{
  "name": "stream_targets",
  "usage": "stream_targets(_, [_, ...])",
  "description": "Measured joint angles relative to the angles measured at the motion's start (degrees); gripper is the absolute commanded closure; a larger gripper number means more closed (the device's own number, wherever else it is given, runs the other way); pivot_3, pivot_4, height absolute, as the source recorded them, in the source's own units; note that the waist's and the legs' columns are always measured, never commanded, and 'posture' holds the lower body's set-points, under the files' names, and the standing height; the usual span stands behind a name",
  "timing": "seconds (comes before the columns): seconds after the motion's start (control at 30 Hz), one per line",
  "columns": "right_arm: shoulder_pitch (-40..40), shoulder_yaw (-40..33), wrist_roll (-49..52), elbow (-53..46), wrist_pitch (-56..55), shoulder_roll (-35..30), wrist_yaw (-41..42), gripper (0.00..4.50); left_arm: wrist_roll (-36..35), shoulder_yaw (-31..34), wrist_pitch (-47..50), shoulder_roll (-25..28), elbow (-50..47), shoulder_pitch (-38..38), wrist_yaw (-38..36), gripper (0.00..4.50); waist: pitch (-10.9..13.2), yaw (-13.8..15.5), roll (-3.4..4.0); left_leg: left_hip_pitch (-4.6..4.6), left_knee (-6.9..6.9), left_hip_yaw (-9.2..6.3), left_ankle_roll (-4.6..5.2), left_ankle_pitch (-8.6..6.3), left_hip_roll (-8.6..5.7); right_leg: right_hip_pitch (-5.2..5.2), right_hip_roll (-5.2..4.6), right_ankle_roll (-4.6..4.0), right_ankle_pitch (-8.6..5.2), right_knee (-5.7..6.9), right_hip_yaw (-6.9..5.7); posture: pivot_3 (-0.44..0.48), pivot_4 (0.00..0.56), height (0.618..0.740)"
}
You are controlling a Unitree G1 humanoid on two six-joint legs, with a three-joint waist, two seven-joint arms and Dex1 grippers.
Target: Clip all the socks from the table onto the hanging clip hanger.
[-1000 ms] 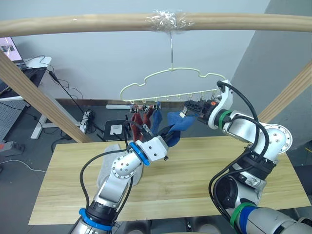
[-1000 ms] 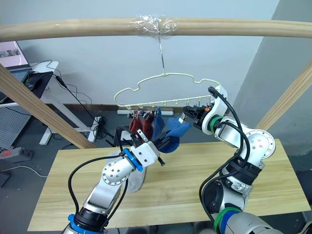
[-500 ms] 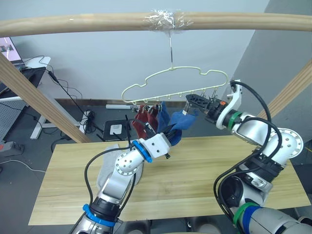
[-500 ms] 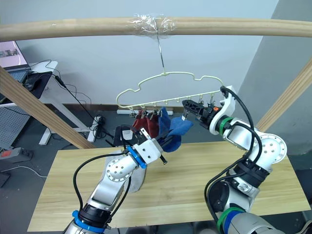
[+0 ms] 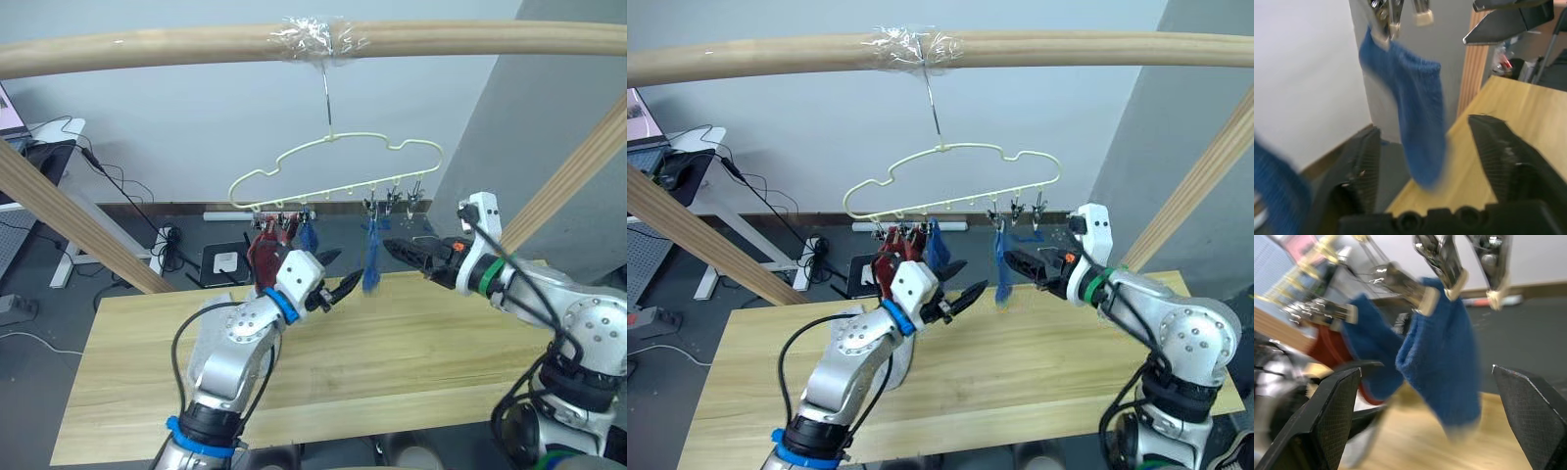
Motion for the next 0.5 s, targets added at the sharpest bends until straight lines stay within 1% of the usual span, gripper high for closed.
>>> stream_targets(0.03, [1.8, 2.2, -2.4, -0.6, -3.1, -0.9, 1.1, 0.00, -1.0, 0.9, 1.7, 1.1, -1.2, 1.3, -0.3, 0.10, 0.0, 0.1, -0.01, -0.03, 0.02, 0.00, 0.00, 0.00, -0.02, -0.01, -0.02, 0.00, 0.00, 0.01, 0.01, -0.075, 0.203, 0.740])
stream_targets(0.07, [2.7, 3.6, -3.8, -0.9, -4.8, -1.7, 1.7, 0.00, -1.7, 1.4, 2.7, 1.8, -2.0, 2.1, -0.5, 0.04, 0.0, 0.2, -0.04, -0.03, 0.04, 0.00, 0.00, 0.00, -0.02, -0.01, -0.02, 0.04, 0.02, -0.01, 0.01, -0.075, 0.203, 0.740])
stream_targets(0.17, [6.0, 8.2, -9.3, -2.7, -12.0, -4.3, 4.3, 0.00, -5.4, 3.9, 8.2, 3.4, -6.5, 4.5, -0.4, 0.04, 0.1, 0.3, -0.09, -0.05, 0.06, -0.01, -0.01, 0.00, -0.03, -0.01, -0.03, 0.08, 0.04, -0.03, 0.02, -0.075, 0.203, 0.740])
stream_targets(0.27, [8.8, 12.1, -15.3, -3.5, -18.4, -5.7, 5.7, 0.00, -8.5, 5.7, 13.9, 5.5, -10.4, 5.0, 0.4, 0.04, 0.1, 0.4, -0.14, -0.04, 0.05, -0.04, -0.01, 0.01, -0.03, -0.01, -0.02, 0.08, 0.04, -0.01, -0.01, -0.064, 0.209, 0.740])
stream_targets(0.33, [9.9, 14.0, -18.6, -3.8, -21.6, -6.4, 6.1, 0.00, -8.8, 6.0, 16.3, 6.8, -11.9, 5.0, 1.0, 0.04, 0.1, 0.4, -0.15, -0.04, 0.05, -0.02, -0.01, 0.01, -0.03, -0.01, -0.02, 0.08, 0.04, -0.01, 0.01, -0.060, 0.211, 0.740])
stream_targets(0.37, [10.8, 16.0, -21.8, -3.9, -24.4, -7.1, 6.1, 0.18, -9.0, 6.5, 18.4, 7.4, -12.7, 4.8, 2.0, 0.01, 0.1, 0.4, -0.19, -0.03, 0.05, -0.01, -0.01, 0.01, -0.03, -0.01, -0.02, 0.08, 0.04, -0.02, 0.01, -0.057, 0.210, 0.740])
stream_targets(0.43, [12.0, 17.9, -25.8, -3.8, -28.1, -7.0, 5.9, 0.57, -9.5, 8.3, 19.5, 7.1, -13.2, 4.8, 3.8, 0.00, 0.2, 0.5, -0.25, -0.03, 0.05, -0.02, -0.02, 0.01, -0.03, -0.01, -0.02, 0.08, 0.04, -0.02, 0.01, -0.052, 0.210, 0.740])
stream_targets(0.47, [12.5, 18.7, -27.9, -3.7, -30.0, -6.7, 5.7, 0.96, -10.0, 9.5, 19.6, 6.6, -14.2, 4.9, 4.6, 0.00, 0.2, 0.5, -0.30, -0.03, 0.05, -0.02, -0.03, 0.01, -0.02, -0.02, -0.03, 0.08, 0.04, -0.02, 0.01, -0.052, 0.210, 0.740])
stream_targets(0.5, [12.7, 19.6, -29.8, -3.6, -31.6, -6.2, 5.1, 1.23, -10.3, 10.3, 19.1, 6.4, -15.5, 5.4, 5.0, 0.00, 0.2, 0.5, -0.32, -0.03, 0.04, -0.01, -0.04, 0.02, -0.02, -0.03, -0.03, 0.08, 0.04, -0.02, 0.03, -0.052, 0.210, 0.740])
